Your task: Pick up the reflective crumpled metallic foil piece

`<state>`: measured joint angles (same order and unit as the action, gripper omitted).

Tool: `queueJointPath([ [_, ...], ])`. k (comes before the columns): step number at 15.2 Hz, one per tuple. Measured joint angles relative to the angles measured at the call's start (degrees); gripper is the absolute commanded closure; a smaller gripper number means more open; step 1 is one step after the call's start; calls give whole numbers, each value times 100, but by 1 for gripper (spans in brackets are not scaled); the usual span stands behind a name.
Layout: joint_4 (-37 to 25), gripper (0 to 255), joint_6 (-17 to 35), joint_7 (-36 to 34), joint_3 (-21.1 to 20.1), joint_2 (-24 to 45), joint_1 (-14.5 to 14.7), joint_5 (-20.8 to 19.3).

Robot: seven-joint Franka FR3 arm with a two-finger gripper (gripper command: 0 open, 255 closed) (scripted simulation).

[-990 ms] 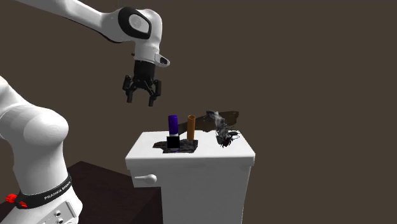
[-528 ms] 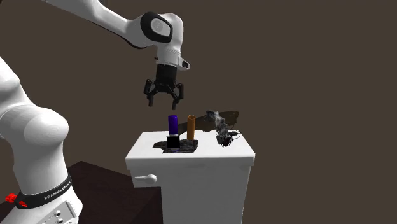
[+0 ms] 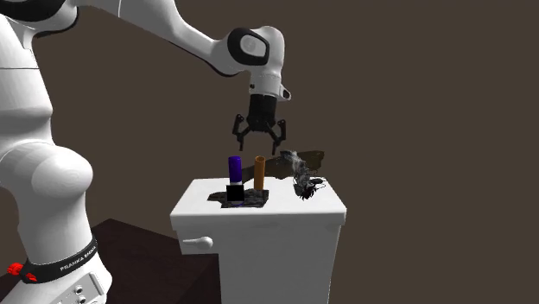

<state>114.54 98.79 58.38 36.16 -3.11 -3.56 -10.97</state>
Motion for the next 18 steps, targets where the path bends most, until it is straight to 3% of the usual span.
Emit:
queueJointPath([
  [4,-825,0,101,933,178,976,-202,460],
  [8,-1778,0,103,1756,162,2010,-594,997],
  [16,-1539,0,605,1869,94,2309,-685,1156],
  [17,-1529,255,622,1870,93,2316,-687,1160],
  [18,-1525,255,631,1871,93,2319,-688,1162],
])
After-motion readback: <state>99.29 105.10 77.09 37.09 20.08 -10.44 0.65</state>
